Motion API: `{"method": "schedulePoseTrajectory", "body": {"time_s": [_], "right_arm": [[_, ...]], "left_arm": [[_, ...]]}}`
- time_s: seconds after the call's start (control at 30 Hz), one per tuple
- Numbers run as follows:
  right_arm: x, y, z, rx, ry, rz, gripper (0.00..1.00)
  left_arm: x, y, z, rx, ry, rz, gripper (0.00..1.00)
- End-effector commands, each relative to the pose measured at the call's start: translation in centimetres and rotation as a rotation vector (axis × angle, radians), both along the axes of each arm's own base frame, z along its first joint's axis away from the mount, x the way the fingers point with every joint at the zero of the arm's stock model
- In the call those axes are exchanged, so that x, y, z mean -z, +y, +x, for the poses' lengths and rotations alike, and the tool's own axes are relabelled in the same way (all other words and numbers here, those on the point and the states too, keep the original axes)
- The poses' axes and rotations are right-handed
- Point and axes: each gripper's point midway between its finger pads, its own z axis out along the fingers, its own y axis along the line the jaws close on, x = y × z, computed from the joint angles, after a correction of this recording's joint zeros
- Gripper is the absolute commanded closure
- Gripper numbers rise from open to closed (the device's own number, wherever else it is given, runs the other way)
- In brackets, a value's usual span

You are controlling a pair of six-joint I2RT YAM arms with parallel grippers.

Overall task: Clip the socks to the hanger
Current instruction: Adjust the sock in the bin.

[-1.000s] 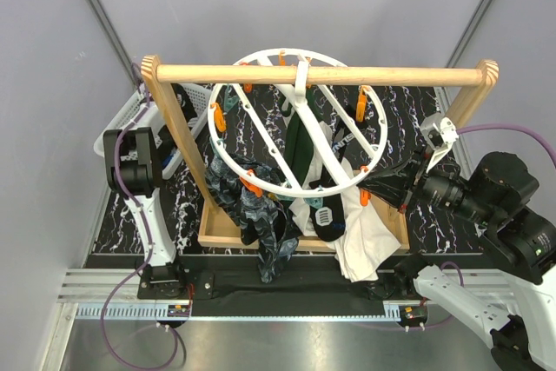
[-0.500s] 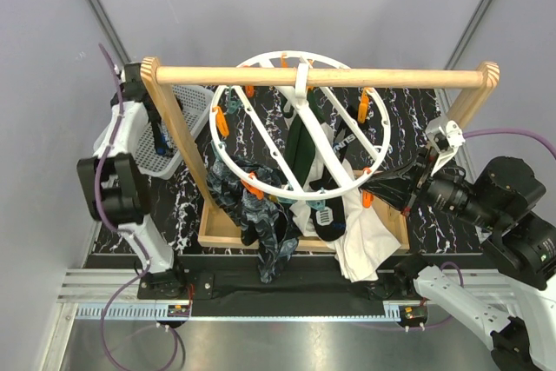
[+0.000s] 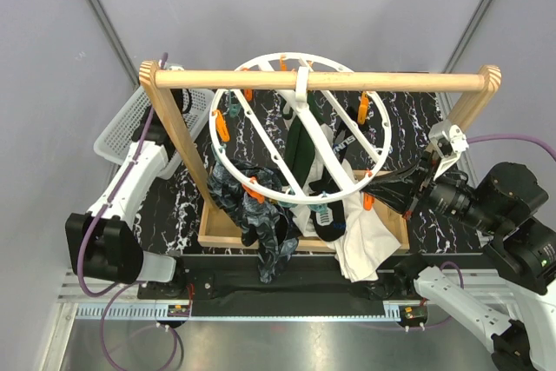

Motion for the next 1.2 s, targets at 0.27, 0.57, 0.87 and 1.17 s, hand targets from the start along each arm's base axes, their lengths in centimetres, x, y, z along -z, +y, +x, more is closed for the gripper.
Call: {"method": "schedulePoseTrajectory", "body": {"time_s": [0.27, 0.57, 0.87, 1.17], "right_arm": [[1.8, -0.7, -1.3, -0.005, 0.071, -0.051, 1.00], [1.7, -0.7, -1.4, -0.011, 0.072, -0.046, 1.00], [1.3, -0.7, -1.5, -0.012, 0.065, -0.042, 1.00], [1.8, -0.4, -1.1, -0.017, 0.072, -0.048, 1.00]], "left_arm": [[3.6, -2.3, -0.1, 0.075, 0.125, 0.183, 1.00], [5.9, -3.1, 0.1, 0.049, 0.193, 0.132, 0.93], [6.8, -0.4, 0.7, -0.066, 0.155, -0.111, 0.34], [5.0, 1.6, -0.2, -0.267, 0.103, -0.430, 0.16]]}}
